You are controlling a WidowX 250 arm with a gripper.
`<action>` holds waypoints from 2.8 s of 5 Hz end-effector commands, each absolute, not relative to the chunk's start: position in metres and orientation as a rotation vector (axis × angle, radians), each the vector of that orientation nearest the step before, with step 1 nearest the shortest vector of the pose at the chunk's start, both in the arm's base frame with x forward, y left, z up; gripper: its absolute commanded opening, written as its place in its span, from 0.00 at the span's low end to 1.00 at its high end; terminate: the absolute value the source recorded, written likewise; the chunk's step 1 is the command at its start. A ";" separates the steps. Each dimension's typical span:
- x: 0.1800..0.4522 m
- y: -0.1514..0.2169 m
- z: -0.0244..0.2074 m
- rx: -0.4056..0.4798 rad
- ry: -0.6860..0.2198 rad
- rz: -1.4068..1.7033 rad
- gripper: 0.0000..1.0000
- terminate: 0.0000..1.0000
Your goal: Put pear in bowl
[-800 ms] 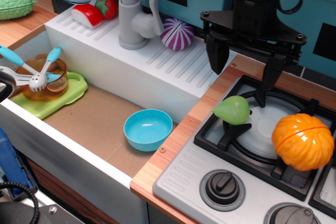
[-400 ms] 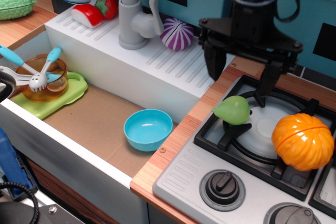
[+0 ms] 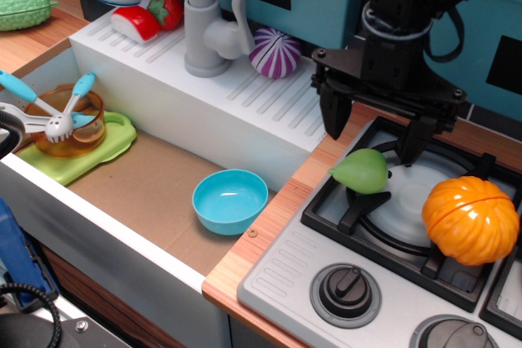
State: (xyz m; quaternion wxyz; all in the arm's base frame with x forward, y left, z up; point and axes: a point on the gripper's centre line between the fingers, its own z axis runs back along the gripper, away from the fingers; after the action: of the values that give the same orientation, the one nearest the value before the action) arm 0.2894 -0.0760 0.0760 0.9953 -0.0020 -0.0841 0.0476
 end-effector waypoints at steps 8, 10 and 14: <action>0.273 -0.021 0.079 0.059 -0.180 -0.001 0.00 0.00; 0.263 0.018 0.053 0.113 -0.230 -0.035 0.00 0.00; 0.273 0.059 0.018 0.045 -0.312 -0.118 1.00 0.00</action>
State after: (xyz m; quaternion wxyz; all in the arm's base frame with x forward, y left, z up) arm 0.2691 0.0576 0.0123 0.9883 0.0166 -0.1431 -0.0496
